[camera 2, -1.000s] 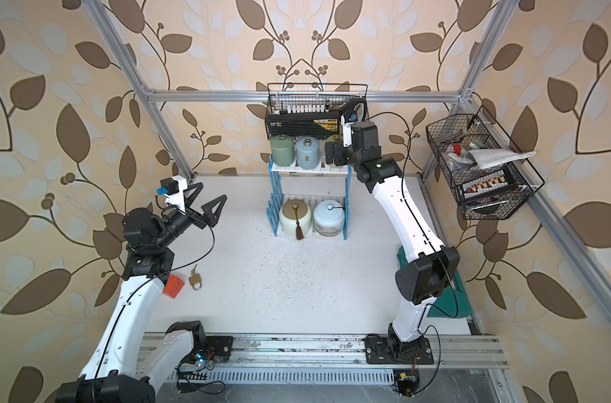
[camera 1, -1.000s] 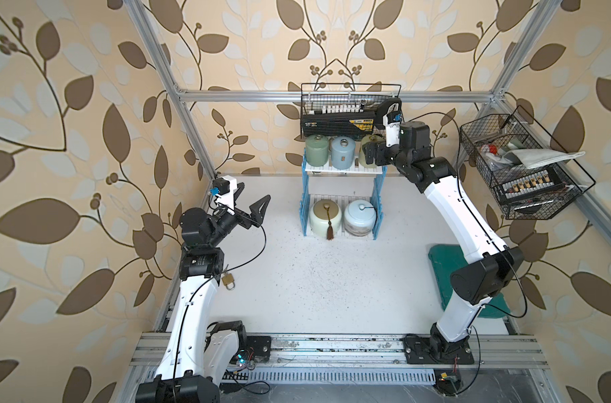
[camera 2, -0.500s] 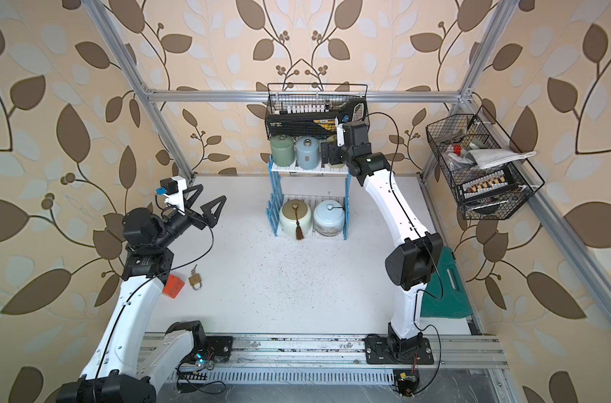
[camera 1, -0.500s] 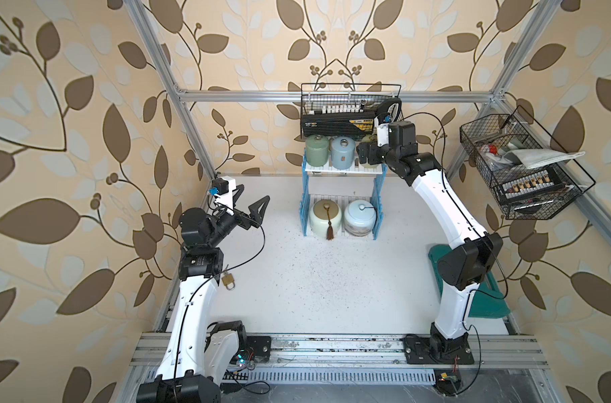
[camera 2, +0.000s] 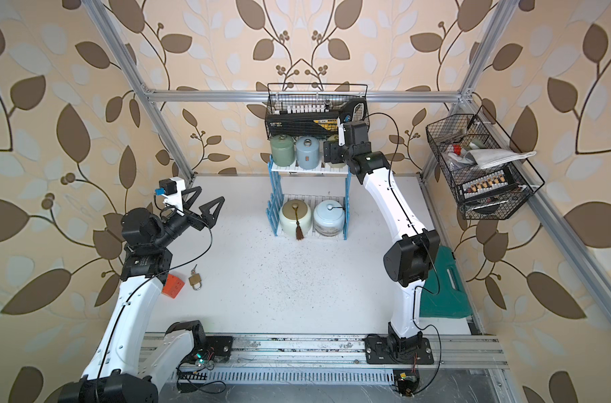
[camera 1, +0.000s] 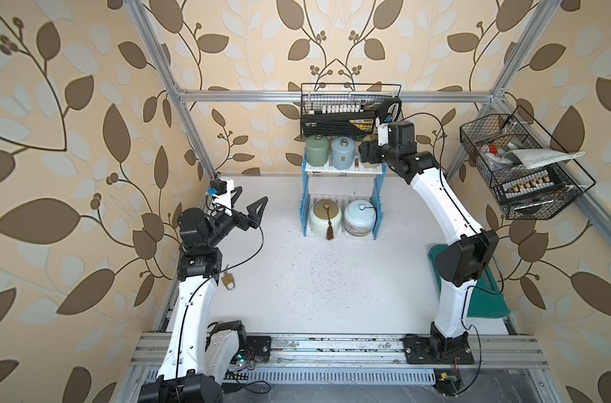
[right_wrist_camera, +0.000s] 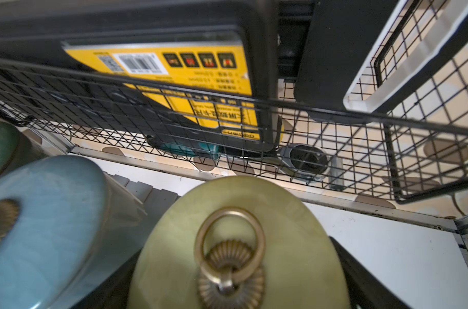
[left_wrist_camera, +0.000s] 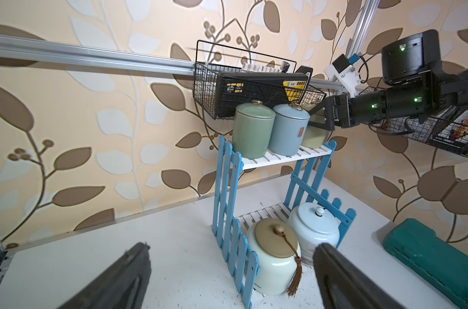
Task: Remove the tea canisters from the shelf
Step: Pick up the tea canister from the shelf.
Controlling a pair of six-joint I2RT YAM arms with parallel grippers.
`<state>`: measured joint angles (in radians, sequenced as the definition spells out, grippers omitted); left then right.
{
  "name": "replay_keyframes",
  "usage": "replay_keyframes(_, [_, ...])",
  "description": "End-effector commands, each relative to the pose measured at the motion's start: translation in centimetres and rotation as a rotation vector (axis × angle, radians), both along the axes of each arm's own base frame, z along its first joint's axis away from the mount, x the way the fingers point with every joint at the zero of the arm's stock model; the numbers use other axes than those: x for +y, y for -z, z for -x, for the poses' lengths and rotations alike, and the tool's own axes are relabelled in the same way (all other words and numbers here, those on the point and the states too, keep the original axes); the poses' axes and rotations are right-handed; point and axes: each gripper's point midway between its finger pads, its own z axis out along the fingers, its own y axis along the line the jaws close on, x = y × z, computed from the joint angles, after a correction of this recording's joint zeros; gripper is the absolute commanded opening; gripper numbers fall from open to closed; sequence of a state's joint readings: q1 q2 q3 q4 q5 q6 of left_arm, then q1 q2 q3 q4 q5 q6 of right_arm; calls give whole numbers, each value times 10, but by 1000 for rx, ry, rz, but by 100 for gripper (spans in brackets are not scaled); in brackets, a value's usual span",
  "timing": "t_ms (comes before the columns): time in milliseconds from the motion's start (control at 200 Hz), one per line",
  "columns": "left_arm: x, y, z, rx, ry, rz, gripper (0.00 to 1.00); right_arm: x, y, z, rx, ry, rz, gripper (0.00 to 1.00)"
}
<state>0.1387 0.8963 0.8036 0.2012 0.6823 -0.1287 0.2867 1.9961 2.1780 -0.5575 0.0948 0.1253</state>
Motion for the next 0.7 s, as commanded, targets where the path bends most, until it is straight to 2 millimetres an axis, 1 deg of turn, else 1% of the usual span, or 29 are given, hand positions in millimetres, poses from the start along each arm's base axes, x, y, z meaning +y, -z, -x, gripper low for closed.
replay_keyframes(0, [1,-17,7,-57,-2,-13,99,-3,-2,-8,-6,15,-7,86])
replay_keyframes(120, [3,-14,5,-39,-16,-11,99,-3,-4,-4,-7,11,-19,79])
replay_keyframes(185, [3,-15,6,-42,-20,-11,99,-2,-6,-5,-14,5,-12,74])
replay_keyframes(310, [4,-8,5,-16,-23,-9,99,-5,-10,0,-14,18,-9,63])
replay_keyframes(425, [3,-11,7,-20,-23,-5,99,-6,-16,2,-31,14,-12,60])
replay_keyframes(490, [4,-10,7,-22,-23,-7,99,-8,-21,4,-33,21,-11,59])
replay_keyframes(625, [7,-11,5,-12,-43,-7,99,-10,-31,11,-56,22,-15,58])
replay_keyframes(695, [5,-8,6,-14,-39,-14,99,-11,-38,14,-67,25,-13,58])
